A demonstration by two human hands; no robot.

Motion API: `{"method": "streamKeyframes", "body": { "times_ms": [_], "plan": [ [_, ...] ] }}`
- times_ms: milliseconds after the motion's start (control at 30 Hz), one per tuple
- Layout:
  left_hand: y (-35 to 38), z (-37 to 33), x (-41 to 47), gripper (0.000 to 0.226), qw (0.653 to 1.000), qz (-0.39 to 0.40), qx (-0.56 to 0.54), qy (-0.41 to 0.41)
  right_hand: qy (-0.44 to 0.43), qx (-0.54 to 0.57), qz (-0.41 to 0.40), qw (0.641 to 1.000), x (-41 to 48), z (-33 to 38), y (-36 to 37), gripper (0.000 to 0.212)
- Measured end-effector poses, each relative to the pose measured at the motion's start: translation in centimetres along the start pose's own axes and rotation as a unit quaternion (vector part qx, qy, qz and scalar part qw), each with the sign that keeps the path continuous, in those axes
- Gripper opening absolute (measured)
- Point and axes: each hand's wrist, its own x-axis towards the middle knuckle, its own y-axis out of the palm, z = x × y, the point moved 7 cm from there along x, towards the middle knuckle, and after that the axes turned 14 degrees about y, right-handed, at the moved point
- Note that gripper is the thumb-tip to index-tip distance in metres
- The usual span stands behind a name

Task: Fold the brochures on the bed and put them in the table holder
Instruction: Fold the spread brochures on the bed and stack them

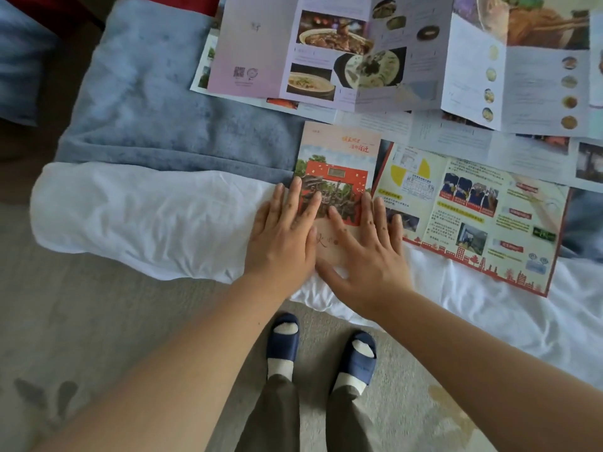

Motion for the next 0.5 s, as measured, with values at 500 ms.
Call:
{"method": "streamKeyframes", "body": {
  "times_ms": [500],
  "plan": [
    [-4.8, 9.3, 2.2, 0.066, 0.995, -0.096, -0.015, 0.018, 0.034, -0.058, -0.062, 0.996, 9.1, 9.8, -2.0, 0.082]
  ]
}}
